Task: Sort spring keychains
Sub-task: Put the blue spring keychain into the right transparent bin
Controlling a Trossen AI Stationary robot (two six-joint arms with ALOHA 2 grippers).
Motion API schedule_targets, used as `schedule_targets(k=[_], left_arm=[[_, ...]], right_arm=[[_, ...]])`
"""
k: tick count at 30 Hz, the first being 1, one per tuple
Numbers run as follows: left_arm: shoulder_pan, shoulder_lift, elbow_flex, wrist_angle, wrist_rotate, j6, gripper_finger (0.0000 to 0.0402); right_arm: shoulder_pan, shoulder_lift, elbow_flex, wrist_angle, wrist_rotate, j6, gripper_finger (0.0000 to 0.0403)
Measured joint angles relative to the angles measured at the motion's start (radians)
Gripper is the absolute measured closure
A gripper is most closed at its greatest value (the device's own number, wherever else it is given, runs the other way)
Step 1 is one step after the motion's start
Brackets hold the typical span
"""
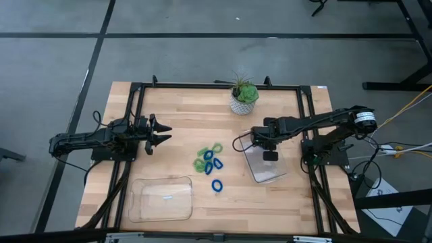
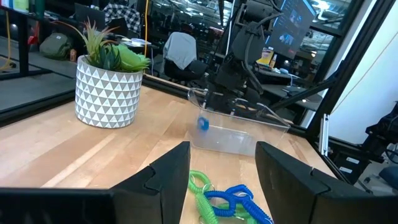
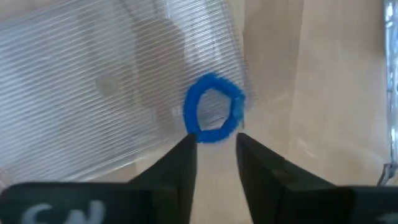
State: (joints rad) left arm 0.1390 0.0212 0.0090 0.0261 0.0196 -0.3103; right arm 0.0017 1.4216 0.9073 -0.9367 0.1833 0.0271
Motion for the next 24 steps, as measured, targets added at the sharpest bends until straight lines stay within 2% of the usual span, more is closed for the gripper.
schedule_targets(k=[6, 10, 14, 18, 24], left_arm=[[0.000, 0.000, 0.000, 0.000, 0.000, 0.000, 0.0224], [0.000, 0.000, 0.000, 0.000, 0.000, 0.000, 0.0224], [0.000, 0.000, 0.000, 0.000, 0.000, 0.000, 0.0224], [0.000, 0.000, 0.000, 0.000, 0.000, 0.000, 0.0224], [0.000, 0.000, 0.000, 0.000, 0.000, 0.000, 0.0224]], right_arm=[[0.000, 0.000, 0.000, 0.003, 0.000, 0.043, 0.0200], [0.000, 0.000, 0.000, 0.059, 0.000, 0.041, 0.0169], [0.000, 0.000, 0.000, 0.130, -0.013, 0.048, 0.0161], [0.000, 0.001, 0.001, 0.127, -0.106, 0.055, 0.0164], [0.000, 0.002, 0.013, 0.156, -0.179, 0.081, 0.0167]])
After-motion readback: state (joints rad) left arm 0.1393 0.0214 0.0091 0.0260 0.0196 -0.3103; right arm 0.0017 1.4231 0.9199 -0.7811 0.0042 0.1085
